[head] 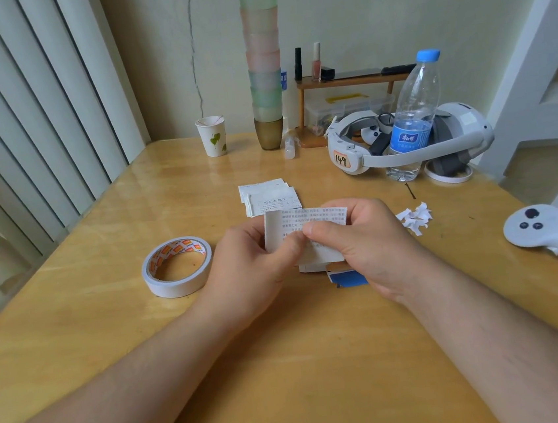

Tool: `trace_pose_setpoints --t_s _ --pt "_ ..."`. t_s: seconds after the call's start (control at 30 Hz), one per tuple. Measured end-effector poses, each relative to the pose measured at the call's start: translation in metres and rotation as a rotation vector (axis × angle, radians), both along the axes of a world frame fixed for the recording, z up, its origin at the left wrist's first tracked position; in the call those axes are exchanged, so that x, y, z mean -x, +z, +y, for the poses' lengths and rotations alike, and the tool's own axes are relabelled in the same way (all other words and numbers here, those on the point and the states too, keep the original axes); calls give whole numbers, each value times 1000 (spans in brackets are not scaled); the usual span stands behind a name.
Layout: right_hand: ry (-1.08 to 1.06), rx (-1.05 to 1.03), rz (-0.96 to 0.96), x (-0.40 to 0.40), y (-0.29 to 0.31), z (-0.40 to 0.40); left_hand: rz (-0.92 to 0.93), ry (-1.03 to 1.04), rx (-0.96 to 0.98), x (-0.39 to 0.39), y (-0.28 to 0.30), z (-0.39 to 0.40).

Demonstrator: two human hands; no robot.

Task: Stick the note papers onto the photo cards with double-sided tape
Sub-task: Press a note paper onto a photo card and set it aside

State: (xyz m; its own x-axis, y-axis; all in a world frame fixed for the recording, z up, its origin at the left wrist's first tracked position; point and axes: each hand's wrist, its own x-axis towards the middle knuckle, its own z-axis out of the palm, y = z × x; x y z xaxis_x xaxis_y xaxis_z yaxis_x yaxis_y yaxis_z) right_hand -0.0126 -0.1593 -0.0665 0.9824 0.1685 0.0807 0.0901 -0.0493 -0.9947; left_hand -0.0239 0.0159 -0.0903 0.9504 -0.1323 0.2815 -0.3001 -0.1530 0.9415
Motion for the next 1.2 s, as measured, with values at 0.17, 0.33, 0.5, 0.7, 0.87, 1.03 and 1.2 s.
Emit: trace_pose_setpoints --t_s 0.17,0.33,0.5,0.7,0.87,1.03,1.2 --pt "47 49 -10 -1 0 -3 -7 15 -51 -2 -3 1" --pt "82 53 2 -1 2 -5 32 5 -7 -2 -1 0" --pt "43 33 36 -3 0 -7 76 -1 82 -1 2 -2" --pt "41 77 -23 -4 -3 -4 94 -16 110 -1 1 -2" --pt "28 80 -32 -5 -4 -2 67 -21 87 -4 -3 -1" --pt "6 82 -17 -7 -6 -5 27 -14 95 -4 -1 -3" --pt "-18 115 -52 -9 -9 -7 27 0 73 -6 -1 -3"
